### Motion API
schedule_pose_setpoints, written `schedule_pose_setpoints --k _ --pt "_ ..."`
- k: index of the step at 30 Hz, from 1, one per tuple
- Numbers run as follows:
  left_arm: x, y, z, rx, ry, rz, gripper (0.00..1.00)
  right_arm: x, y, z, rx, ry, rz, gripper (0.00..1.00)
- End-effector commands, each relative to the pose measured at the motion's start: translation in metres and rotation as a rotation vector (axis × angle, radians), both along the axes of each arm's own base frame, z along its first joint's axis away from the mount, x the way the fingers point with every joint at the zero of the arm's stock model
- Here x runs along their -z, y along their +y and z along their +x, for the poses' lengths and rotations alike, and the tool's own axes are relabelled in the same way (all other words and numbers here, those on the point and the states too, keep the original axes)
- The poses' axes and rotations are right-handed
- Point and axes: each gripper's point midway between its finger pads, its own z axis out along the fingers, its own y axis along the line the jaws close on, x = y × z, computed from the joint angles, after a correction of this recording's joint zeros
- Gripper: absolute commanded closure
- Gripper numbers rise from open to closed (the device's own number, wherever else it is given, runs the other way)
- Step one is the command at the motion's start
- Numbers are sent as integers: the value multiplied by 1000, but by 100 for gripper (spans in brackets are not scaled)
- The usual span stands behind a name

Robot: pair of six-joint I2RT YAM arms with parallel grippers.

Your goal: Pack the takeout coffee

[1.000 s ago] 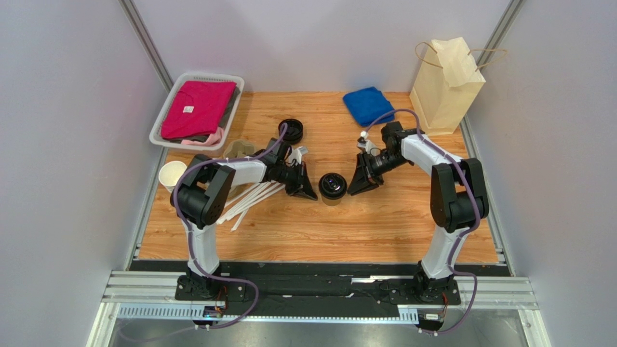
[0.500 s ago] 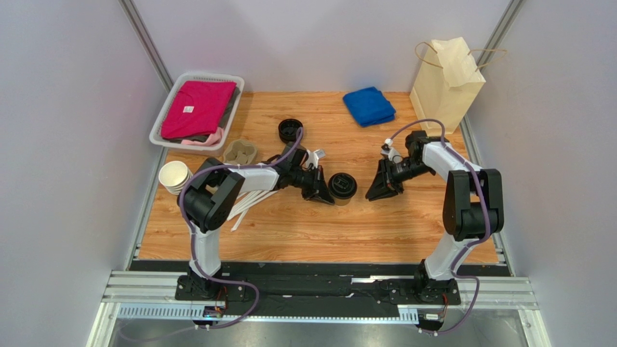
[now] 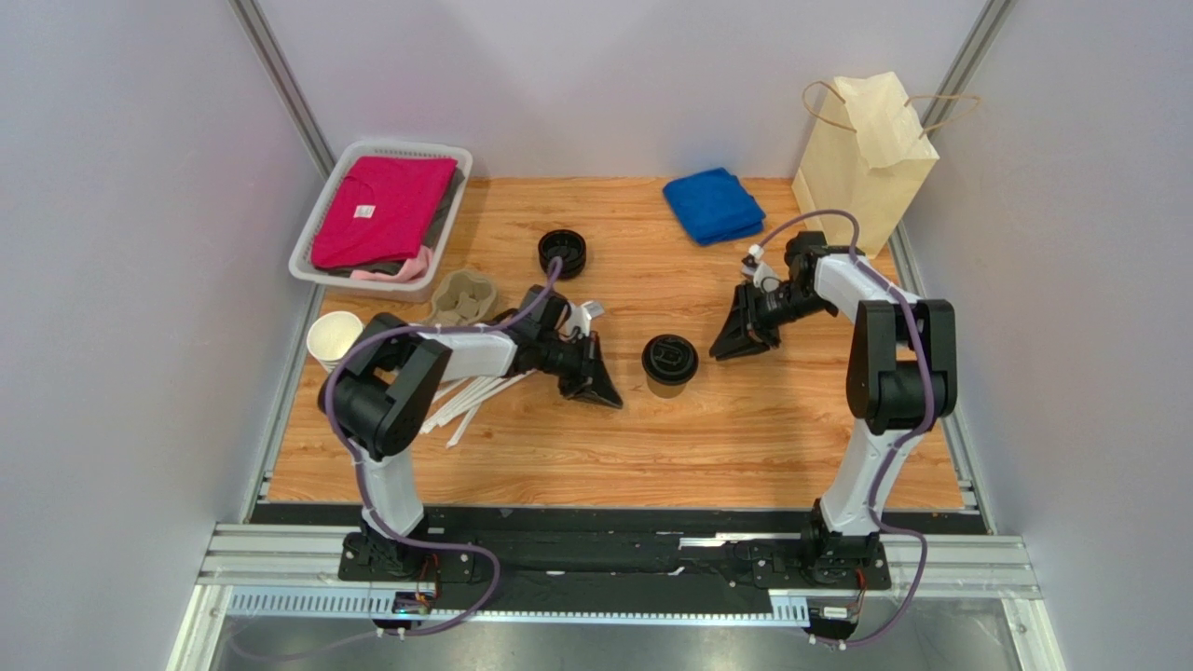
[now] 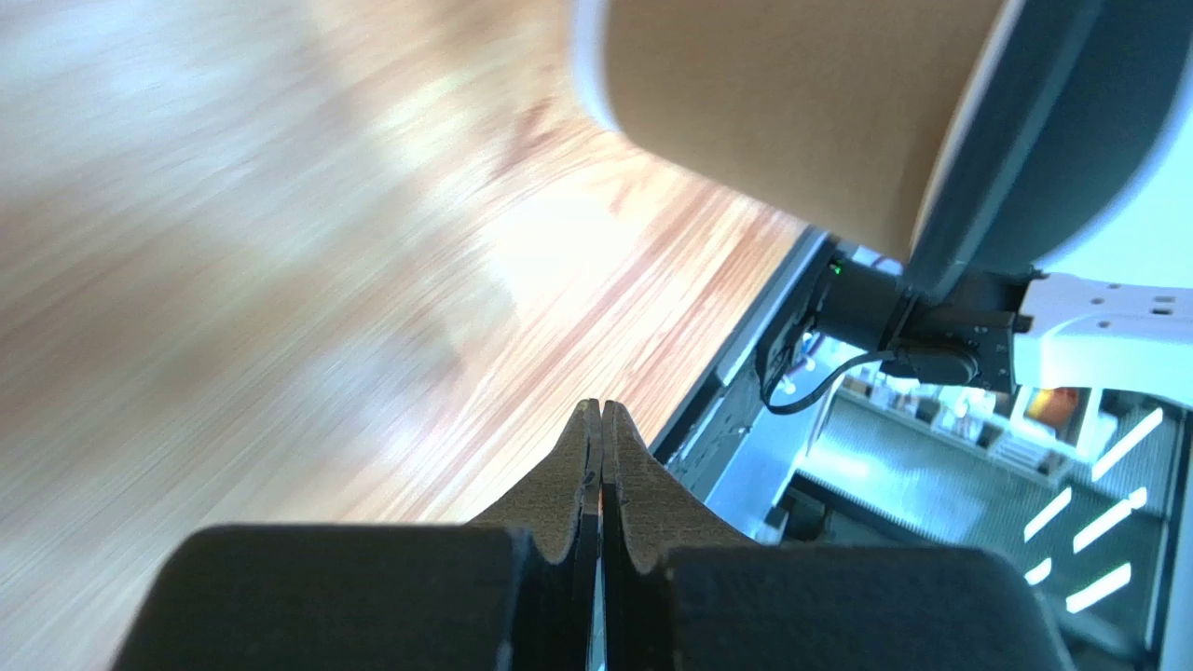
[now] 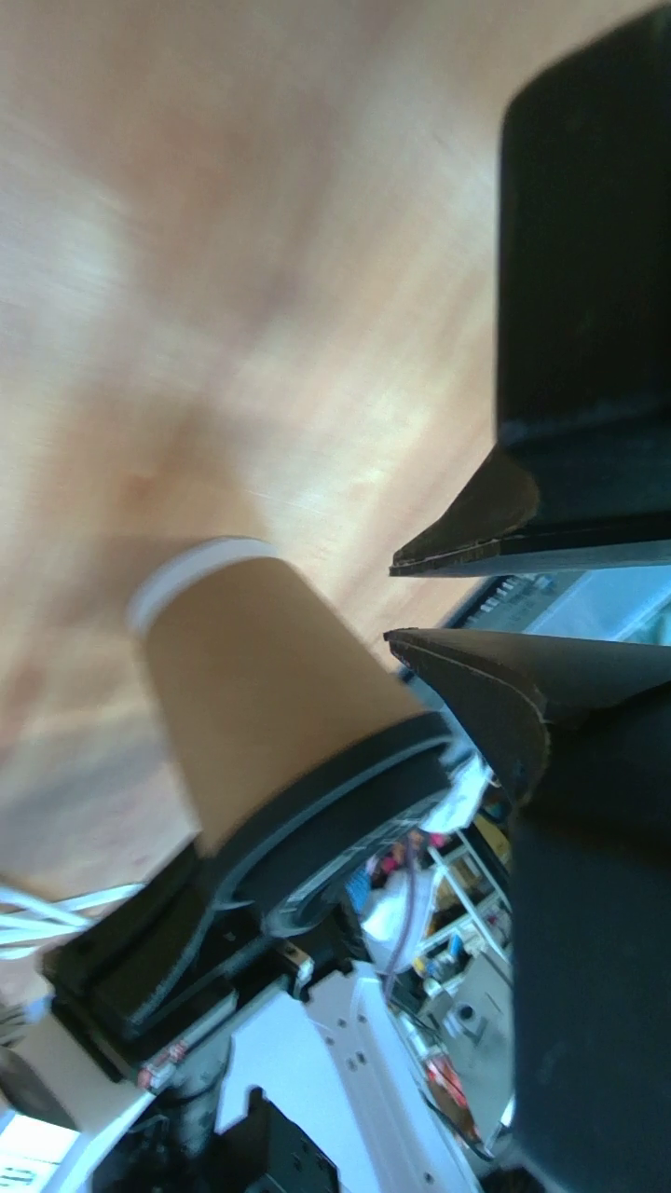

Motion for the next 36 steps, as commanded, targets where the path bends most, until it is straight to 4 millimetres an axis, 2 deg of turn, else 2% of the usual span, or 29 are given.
schedule_pose_setpoints --k 1,2,4,5,9,11,15,21,32,35,36 --pt "-32 25 8 8 -123 -25 100 5 4 53 -9 -136 26 76" --pt "-33 30 12 0 -138 -23 100 0 5 65 -15 -173 35 76" --pt "-37 34 15 -9 -152 -25 100 7 12 74 -44 -182 70 75" --pt "-37 36 16 -15 -153 -21 100 4 18 81 -58 -201 83 75" --pt "-38 40 21 -32 -150 -25 100 7 57 80 -145 -190 162 75" --pt "-40 40 24 -38 -151 -27 100 14 72 74 -197 -188 183 75" --pt "-42 41 27 -52 -152 -30 100 23 90 56 -257 -156 239 75" --pt "-40 40 28 -63 -143 -36 100 24 111 34 -326 -126 320 75" --pt "-41 40 29 -67 -145 -44 100 20 135 -13 -471 -45 409 76" --pt "-48 37 29 -56 -155 -70 100 16 137 -16 -481 -40 416 75" --pt "-51 35 29 -54 -157 -81 99 12 137 -10 -482 -60 402 75"
